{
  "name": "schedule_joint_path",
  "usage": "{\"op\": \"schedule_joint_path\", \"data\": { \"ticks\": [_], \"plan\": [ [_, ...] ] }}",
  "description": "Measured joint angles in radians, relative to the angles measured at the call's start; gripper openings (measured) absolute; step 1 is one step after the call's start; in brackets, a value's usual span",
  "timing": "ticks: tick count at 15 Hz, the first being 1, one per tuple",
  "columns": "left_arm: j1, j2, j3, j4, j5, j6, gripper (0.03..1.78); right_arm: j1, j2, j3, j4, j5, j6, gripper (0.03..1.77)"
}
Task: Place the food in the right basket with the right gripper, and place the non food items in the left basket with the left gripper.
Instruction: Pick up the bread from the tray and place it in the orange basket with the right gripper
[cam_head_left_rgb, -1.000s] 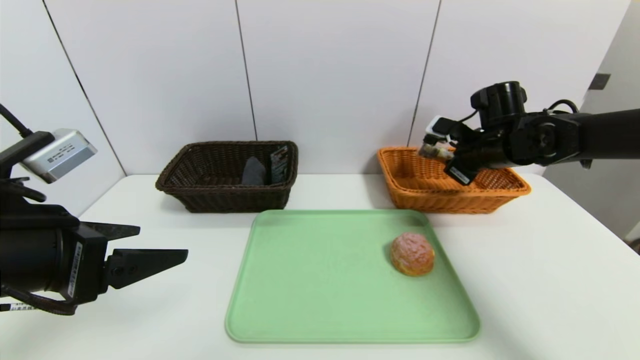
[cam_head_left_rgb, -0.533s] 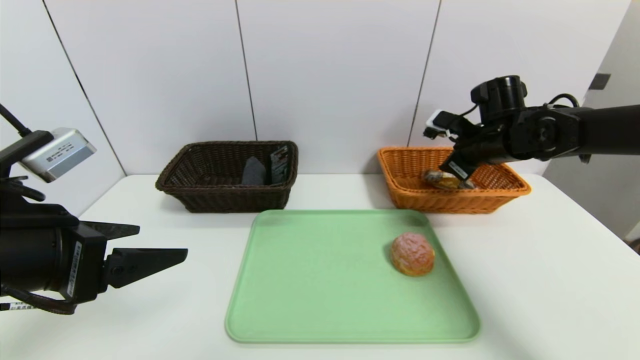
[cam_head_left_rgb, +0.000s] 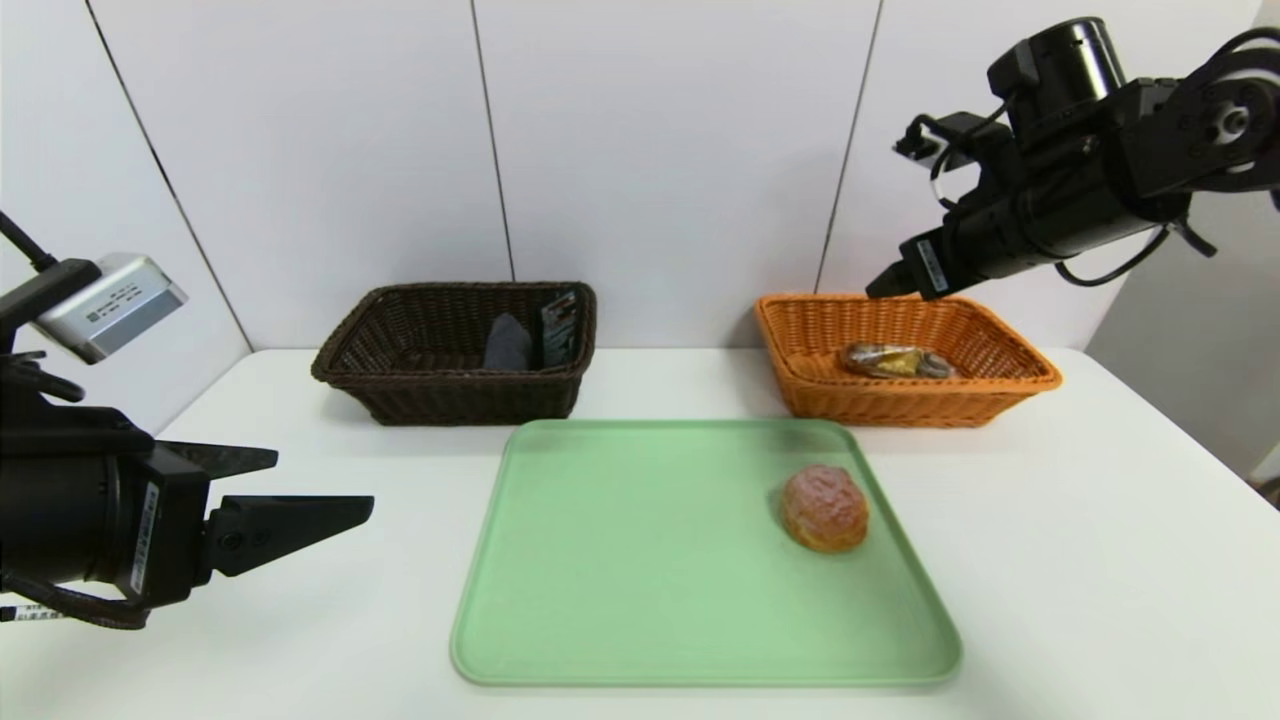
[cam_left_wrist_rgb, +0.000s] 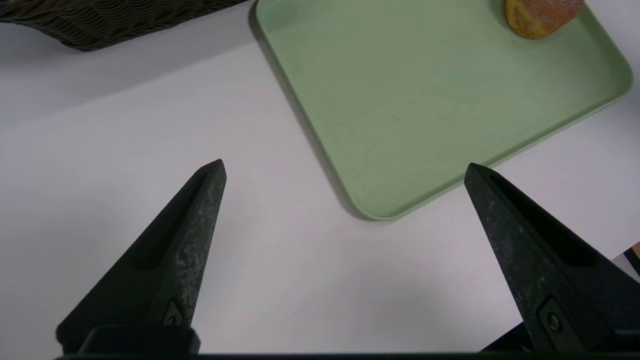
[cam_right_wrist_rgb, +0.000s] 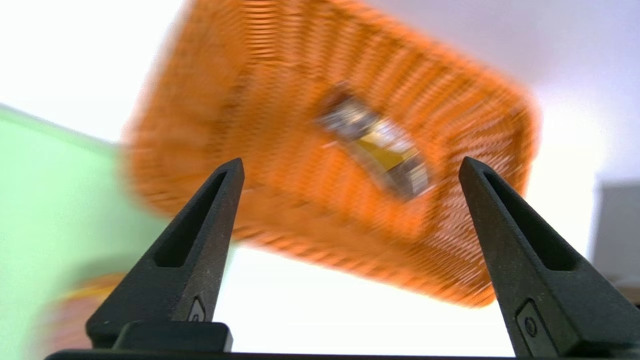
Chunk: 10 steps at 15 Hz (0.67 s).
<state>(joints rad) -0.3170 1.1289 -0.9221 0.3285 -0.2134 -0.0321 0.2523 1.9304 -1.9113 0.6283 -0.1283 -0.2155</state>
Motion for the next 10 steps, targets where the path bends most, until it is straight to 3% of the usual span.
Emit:
{"op": "schedule_joint_path", "data": {
  "ticks": [4,8,10],
  "plan": [
    [0.0,0.001,-0.004,-0.001,0.0,0.0,1.69,0.109,-0.081,-0.018,0.221,0.005,0.326,1.58],
    [-0.001,0.002,-0.005,-0.001,-0.001,0.001,1.69,0.22,-0.136,0.026,0.354,0.004,0.494,1.64],
    [0.0,0.004,-0.004,-0.001,-0.001,0.001,1.69,0.257,-0.149,0.085,0.366,0.004,0.53,1.65]
  ]
}}
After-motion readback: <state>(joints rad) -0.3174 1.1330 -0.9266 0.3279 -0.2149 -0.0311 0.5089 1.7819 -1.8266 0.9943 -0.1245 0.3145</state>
